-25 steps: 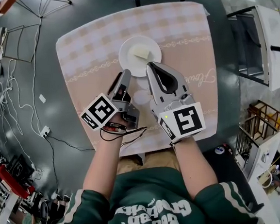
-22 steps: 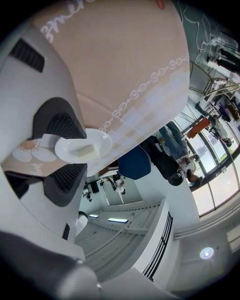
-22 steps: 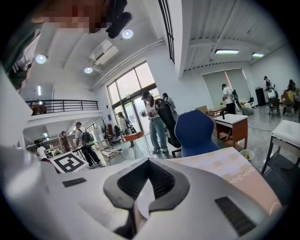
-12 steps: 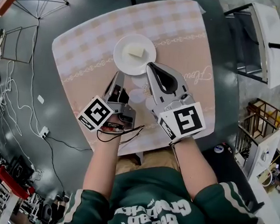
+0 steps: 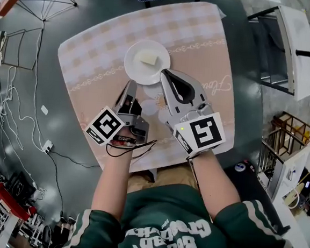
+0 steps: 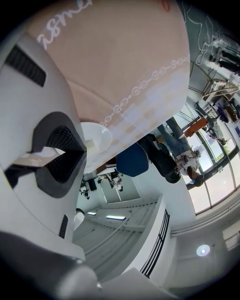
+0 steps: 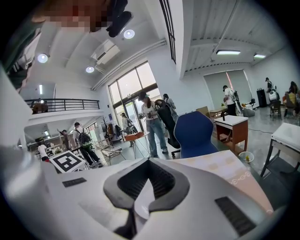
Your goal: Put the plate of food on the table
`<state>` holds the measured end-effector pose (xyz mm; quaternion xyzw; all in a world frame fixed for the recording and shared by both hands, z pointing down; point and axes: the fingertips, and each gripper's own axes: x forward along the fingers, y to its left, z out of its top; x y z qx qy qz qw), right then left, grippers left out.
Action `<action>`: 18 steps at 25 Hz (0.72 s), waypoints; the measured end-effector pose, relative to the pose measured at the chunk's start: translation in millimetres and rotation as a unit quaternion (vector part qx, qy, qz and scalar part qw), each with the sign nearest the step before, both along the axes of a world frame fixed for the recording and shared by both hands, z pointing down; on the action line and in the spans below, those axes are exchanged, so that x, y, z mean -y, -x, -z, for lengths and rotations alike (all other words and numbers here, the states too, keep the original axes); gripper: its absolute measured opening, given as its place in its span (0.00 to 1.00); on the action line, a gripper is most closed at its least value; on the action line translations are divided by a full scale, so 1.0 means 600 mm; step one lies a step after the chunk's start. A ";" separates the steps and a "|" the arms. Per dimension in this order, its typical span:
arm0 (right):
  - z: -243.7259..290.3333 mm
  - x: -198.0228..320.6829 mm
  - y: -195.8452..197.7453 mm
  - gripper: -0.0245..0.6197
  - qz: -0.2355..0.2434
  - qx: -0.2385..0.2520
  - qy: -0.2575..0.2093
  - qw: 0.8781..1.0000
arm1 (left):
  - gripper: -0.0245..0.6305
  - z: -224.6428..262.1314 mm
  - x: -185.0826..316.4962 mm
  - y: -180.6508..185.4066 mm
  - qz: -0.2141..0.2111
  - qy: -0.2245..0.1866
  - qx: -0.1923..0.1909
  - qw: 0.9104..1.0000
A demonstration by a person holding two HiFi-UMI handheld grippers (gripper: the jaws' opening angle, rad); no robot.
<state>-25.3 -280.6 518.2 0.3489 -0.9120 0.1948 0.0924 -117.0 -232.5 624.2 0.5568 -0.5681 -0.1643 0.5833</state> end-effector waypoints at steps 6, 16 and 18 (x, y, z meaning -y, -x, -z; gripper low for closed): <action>0.032 0.000 0.001 0.06 0.003 -0.015 0.000 1.000 | 0.05 0.051 0.014 0.004 0.001 -0.024 0.011 1.000; 0.118 -0.037 0.003 0.06 0.043 -0.041 -0.024 0.998 | 0.05 0.153 -0.028 0.005 -0.047 -0.058 0.074 0.994; 0.144 -0.041 0.002 0.06 0.044 -0.035 -0.030 0.998 | 0.05 0.180 -0.032 0.006 -0.052 -0.073 0.077 0.993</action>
